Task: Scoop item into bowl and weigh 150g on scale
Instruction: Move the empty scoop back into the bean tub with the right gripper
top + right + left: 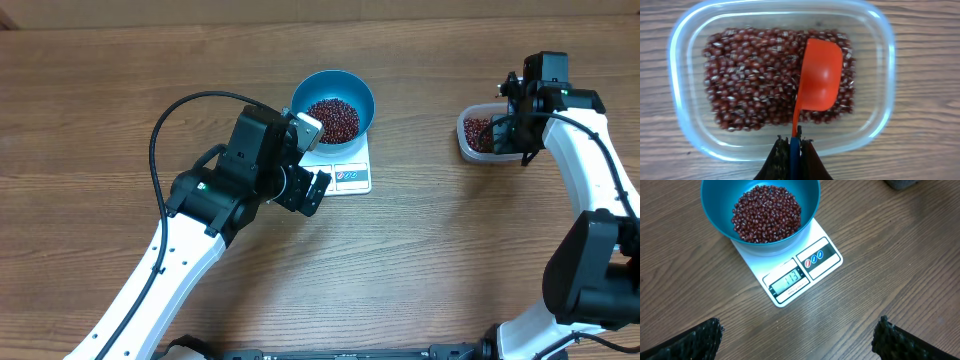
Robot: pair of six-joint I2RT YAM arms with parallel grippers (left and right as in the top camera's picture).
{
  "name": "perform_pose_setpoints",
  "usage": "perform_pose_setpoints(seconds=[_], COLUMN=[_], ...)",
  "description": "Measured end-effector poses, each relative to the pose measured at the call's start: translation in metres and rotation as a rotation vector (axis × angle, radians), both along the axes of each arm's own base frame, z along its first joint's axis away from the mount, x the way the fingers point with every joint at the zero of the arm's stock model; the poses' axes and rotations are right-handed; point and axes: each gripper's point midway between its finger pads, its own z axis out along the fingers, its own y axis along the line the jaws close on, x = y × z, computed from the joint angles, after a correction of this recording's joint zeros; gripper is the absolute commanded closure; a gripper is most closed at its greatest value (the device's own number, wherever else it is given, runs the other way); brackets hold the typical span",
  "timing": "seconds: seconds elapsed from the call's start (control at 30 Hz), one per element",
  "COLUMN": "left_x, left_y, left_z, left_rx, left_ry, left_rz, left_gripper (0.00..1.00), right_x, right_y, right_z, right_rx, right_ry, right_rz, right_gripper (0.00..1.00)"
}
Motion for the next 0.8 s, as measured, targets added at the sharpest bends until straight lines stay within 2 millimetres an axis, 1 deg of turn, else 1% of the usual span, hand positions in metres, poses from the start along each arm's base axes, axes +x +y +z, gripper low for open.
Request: perform_pose_setpoints(seconds=[0.33,0.47,0.6,0.8], left_x=[0.0,0.0,0.0,0.0], left_y=[0.0,0.0,0.0,0.0], left_z=[0.0,0.0,0.0,0.0], left_rx=[0.0,0.0,0.0,0.0], left_ry=[0.0,0.0,0.0,0.0], left_rz=[0.0,0.0,0.0,0.0], left_gripper=[0.0,0.0,0.0,0.0], right_x=[-0.003,-0.004,-0.003,-0.005], right_y=[0.032,0.04,0.04,0.028], right_z=[-0.002,-0.001,0.002,0.004], right_rx=[0.168,0.246,0.313,0.426], right_ry=[0.009,0.001,-0.015,-0.039], right_rz=[0.113,0.129,0.121,0.08], right_gripper=[0.97,0.96,0.96,0.96])
